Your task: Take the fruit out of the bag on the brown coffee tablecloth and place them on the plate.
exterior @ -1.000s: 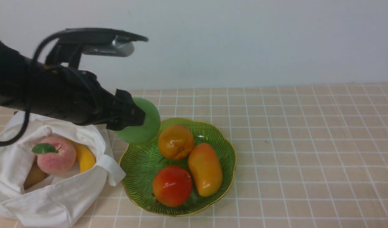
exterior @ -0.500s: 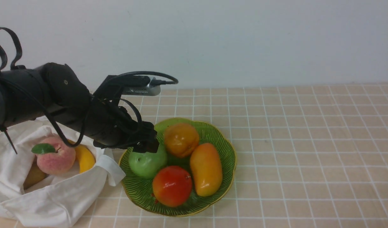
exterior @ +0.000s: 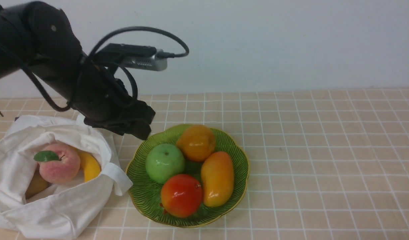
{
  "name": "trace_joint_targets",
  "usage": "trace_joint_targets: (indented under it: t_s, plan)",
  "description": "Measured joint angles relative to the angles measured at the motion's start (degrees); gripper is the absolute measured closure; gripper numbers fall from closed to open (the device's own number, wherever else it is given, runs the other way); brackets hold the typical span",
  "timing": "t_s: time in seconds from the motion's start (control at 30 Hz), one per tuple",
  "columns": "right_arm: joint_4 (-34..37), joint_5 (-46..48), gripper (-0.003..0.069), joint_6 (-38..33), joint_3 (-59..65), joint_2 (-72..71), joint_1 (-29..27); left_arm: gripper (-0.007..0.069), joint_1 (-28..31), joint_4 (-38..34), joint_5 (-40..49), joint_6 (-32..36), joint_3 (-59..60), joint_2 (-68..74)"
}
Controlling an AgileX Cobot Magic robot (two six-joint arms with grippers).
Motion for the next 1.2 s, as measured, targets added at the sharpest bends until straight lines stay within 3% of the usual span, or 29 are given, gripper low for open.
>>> trace_joint_targets:
  t_s: [0.1, 0.2, 0.4, 0.7, 0.93, 1.2]
  plan:
    - [0.0, 0.0, 0.0673, 0.0, 0.0, 0.0, 0.0, 0.0568, 0.0, 1.8, 0.86, -0.68, -0.13, -6.74]
    - [0.0, 0.0, 0.0673, 0.0, 0.0, 0.0, 0.0, 0.062, 0.0, 1.5, -0.07, -0.81, 0.81, -15.32]
    - [0.0, 0.0, 0.0673, 0.0, 0.0, 0.0, 0.0, 0.0632, 0.0, -0.17, -7.16, -0.67, 9.62, -34.9]
    - [0.0, 0.0, 0.0673, 0.0, 0.0, 0.0, 0.0, 0.0632, 0.0, -2.22, -24.55, -1.99, 33.82, -68.93]
    - [0.0, 0.0, 0.0673, 0.0, 0.0, 0.0, 0.0, 0.0632, 0.0, -2.81, -25.18, -2.34, 43.7, -84.23]
    - [0.0, 0.0, 0.0673, 0.0, 0.0, 0.0, 0.0, 0.0632, 0.0, -4.75, -21.5, -1.88, 45.72, -91.72]
